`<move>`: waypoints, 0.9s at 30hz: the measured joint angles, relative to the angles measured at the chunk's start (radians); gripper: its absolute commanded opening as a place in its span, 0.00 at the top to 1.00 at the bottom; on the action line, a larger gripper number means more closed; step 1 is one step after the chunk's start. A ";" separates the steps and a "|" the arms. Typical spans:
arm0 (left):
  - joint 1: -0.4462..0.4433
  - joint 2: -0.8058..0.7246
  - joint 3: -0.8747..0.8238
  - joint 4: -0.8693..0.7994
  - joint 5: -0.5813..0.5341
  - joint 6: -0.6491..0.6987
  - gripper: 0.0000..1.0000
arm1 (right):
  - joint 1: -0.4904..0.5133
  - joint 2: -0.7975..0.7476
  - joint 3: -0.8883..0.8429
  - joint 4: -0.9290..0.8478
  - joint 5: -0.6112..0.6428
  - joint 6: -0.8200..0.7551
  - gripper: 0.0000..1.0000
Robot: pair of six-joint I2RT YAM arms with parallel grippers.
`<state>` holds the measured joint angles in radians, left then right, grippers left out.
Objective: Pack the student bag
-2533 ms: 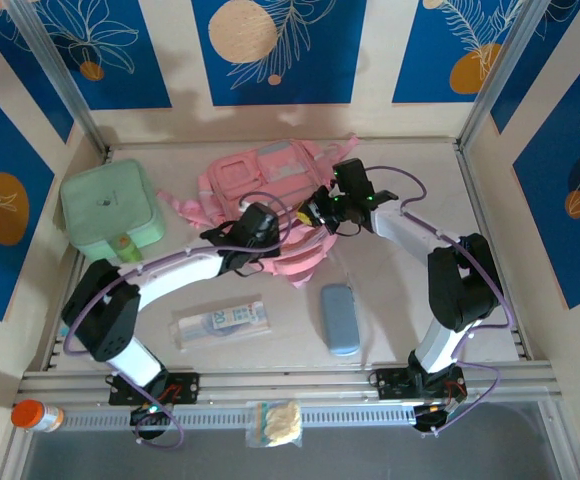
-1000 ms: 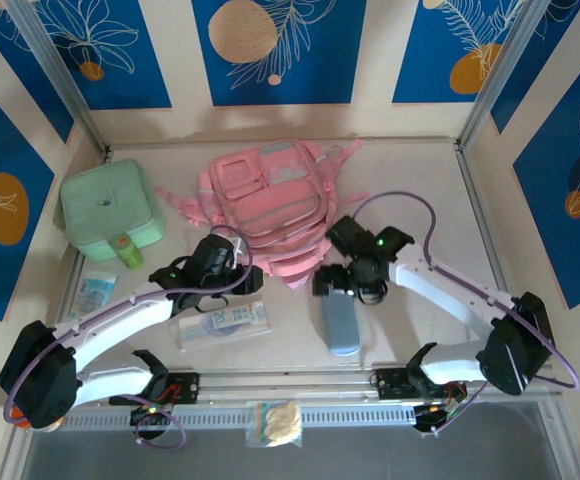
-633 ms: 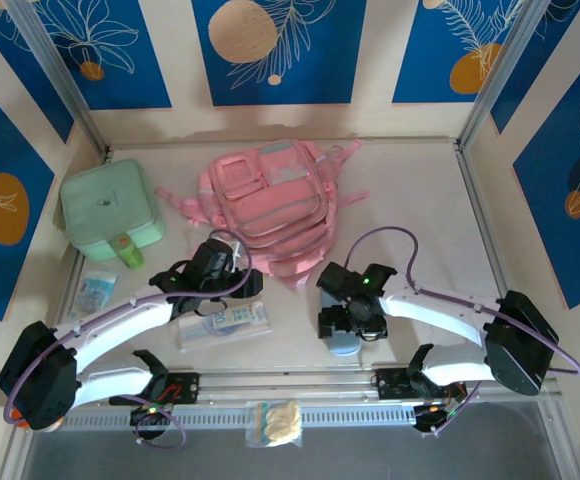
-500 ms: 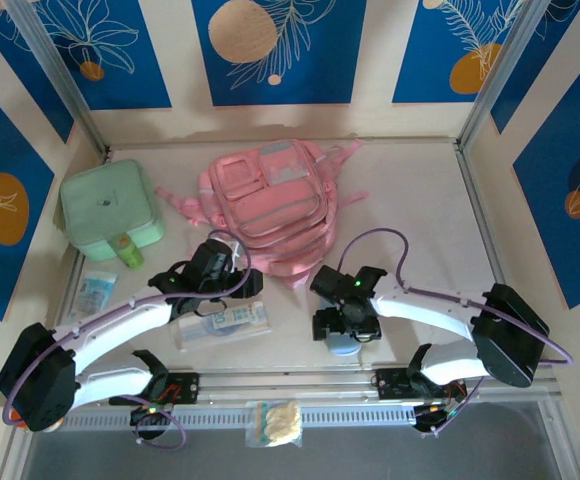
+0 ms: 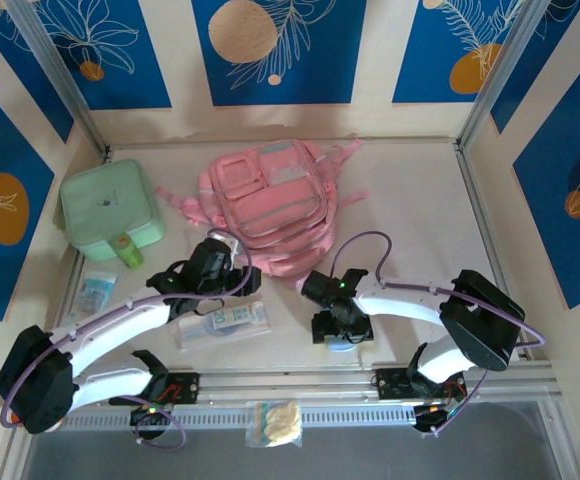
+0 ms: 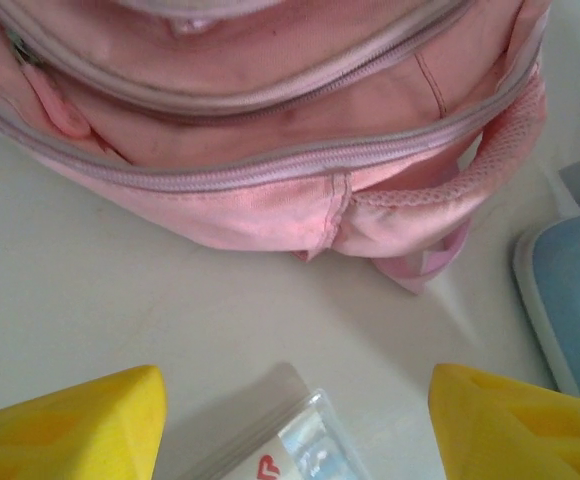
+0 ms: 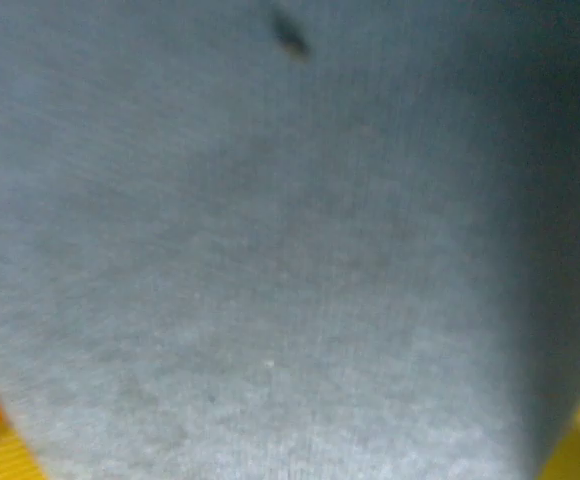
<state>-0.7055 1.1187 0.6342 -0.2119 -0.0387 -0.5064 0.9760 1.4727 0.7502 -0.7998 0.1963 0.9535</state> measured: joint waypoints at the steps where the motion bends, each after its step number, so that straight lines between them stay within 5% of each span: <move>1: 0.000 0.008 0.014 0.000 -0.010 0.030 0.26 | 0.000 -0.003 0.000 0.000 0.003 -0.002 0.21; 13: 0.002 0.191 0.271 0.002 -0.076 0.412 0.16 | -0.040 -0.169 0.000 -0.036 0.002 -0.016 0.28; 27: 0.010 0.563 0.574 -0.011 0.010 0.735 0.14 | -0.393 -0.413 0.001 -0.145 -0.102 -0.148 0.30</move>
<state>-0.6956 1.6821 1.2079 -0.2230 -0.0288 0.2283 0.5827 1.0595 0.7509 -0.9443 0.0944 0.8059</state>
